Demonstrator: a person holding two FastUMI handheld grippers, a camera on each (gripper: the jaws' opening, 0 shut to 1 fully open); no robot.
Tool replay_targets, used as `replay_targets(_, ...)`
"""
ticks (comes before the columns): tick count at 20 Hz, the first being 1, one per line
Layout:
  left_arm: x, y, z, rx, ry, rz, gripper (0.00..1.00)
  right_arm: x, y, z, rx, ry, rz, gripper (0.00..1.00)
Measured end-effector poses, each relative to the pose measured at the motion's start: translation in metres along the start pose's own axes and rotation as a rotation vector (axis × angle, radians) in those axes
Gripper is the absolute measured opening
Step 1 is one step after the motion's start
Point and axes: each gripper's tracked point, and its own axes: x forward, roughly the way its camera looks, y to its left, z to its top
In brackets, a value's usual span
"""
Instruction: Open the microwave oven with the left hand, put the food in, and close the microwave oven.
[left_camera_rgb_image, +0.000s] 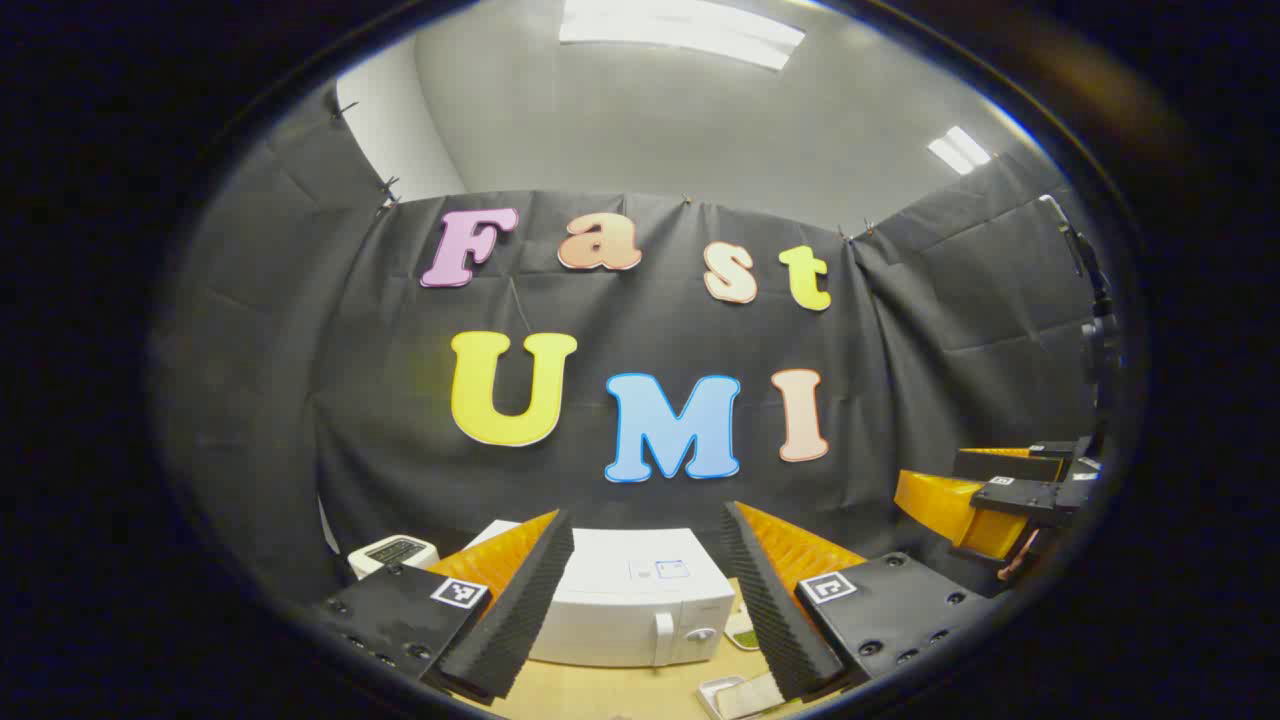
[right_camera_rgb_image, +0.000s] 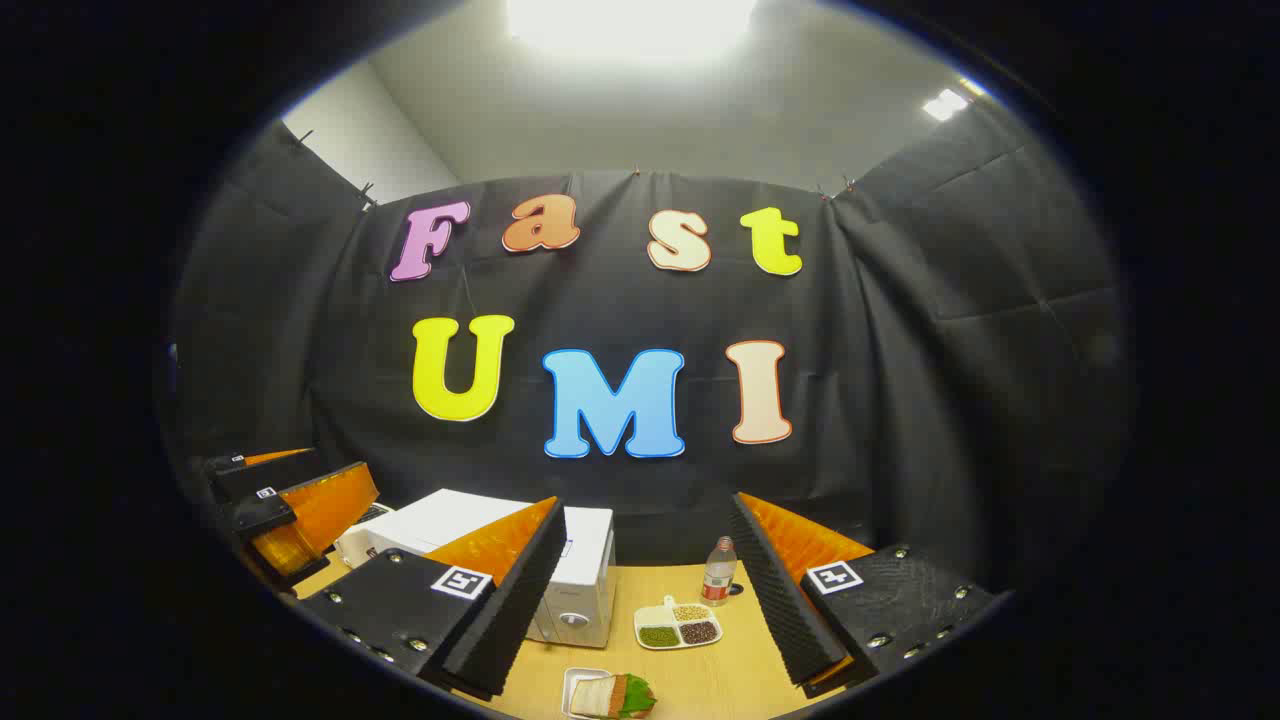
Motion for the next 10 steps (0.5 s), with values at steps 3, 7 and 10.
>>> replay_targets(3,-0.0031,0.0002,-0.0013,0.002,-0.007,-0.007,0.99,-0.0001,0.0041,-0.0025,-0.002,0.005,-0.002,0.98)
replay_targets(7,-0.0072,0.0068,-0.004,-0.015,-0.007,-0.015,0.97,-0.0063,0.0063,-0.0057,-0.008,0.007,-0.028,0.99)
replay_targets(10,-0.009,0.0068,-0.0017,-0.028,-0.013,-0.046,0.99,-0.0095,0.0042,-0.0056,0.002,0.006,-0.07,0.99)
